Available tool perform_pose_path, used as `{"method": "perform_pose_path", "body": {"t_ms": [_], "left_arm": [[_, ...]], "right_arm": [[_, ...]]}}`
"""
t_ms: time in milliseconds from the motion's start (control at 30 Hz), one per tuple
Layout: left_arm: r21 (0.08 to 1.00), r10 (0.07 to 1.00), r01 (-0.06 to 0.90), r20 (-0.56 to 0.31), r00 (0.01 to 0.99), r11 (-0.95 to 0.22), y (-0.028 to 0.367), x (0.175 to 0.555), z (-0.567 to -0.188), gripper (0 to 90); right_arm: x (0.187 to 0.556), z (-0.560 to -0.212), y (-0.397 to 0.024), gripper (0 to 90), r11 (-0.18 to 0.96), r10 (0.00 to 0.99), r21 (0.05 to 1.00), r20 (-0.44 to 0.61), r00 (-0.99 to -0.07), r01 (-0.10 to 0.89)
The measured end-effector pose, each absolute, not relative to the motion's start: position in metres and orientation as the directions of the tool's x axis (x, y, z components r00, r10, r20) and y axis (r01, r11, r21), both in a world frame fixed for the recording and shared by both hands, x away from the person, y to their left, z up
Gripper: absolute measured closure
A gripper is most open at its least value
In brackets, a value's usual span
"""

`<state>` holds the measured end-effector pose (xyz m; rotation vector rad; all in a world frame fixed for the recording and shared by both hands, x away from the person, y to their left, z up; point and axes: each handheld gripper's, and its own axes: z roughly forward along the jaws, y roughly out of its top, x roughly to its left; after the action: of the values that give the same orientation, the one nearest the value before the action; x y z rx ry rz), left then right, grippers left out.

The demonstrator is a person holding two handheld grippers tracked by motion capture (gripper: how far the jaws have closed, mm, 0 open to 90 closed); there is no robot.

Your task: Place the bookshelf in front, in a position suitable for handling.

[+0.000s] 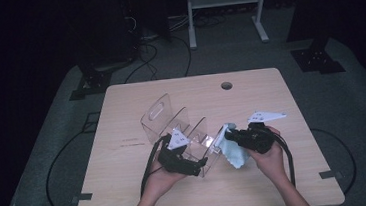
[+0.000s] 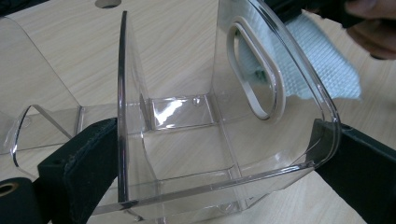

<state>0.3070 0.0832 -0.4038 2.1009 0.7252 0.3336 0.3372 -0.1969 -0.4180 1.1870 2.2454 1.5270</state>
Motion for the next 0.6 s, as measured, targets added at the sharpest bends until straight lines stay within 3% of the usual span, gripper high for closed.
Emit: {"method": "perform_pose_path", "body": {"t_ms": [167, 433, 600], "left_arm": [[0.809, 0.603, 0.374, -0.030, 0.797, -0.454, 0.080, 0.305, -0.404, 2.6], [0.808, 0.594, 0.375, -0.039, 0.804, -0.454, 0.076, 0.303, -0.405, 2.0], [0.808, 0.592, 0.371, -0.034, 0.805, -0.457, 0.075, 0.302, -0.406, 1.9]], "right_arm": [[0.341, -0.450, -0.200, 79.2, 0.207, 0.720, 0.784, 0.283, -0.633, 0.586], [0.333, -0.421, -0.205, 78.4, 0.148, 0.714, 0.847, 0.267, -0.648, 0.511], [0.336, -0.442, -0.204, 77.3, 0.169, 0.713, 0.820, 0.281, -0.642, 0.547]]}}
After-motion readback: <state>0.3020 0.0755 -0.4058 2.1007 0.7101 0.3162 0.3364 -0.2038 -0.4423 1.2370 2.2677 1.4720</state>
